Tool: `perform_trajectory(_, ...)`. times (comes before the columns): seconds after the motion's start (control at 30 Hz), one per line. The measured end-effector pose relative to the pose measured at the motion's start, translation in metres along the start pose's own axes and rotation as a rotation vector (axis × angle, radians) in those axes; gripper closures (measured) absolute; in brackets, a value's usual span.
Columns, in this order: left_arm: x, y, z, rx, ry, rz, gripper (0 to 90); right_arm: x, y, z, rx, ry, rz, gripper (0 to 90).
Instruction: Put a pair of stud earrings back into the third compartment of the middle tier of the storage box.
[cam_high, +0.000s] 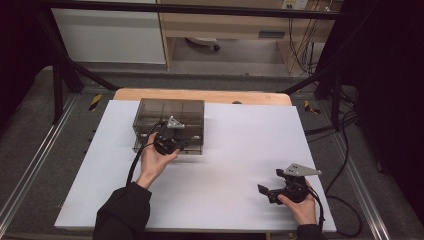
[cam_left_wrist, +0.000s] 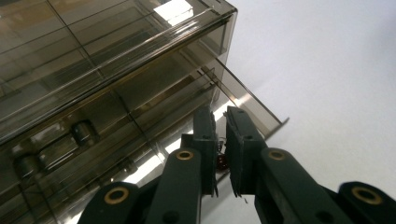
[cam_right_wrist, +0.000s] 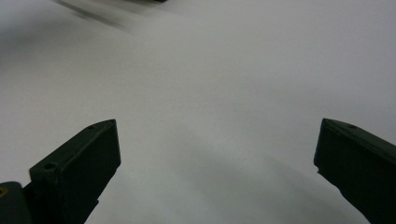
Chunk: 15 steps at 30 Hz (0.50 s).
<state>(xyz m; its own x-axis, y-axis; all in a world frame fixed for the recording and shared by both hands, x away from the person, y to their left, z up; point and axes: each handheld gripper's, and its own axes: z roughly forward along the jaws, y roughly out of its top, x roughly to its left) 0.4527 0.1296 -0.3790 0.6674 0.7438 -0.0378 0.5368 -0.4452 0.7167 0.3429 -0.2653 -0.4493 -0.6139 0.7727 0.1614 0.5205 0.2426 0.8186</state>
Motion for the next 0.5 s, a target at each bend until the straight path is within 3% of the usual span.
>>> perform_trajectory(0.5,0.006,-0.002,0.025,0.014,0.011,-0.014,81.6,0.0,0.0,0.0,-0.001,0.001,0.0,1.0)
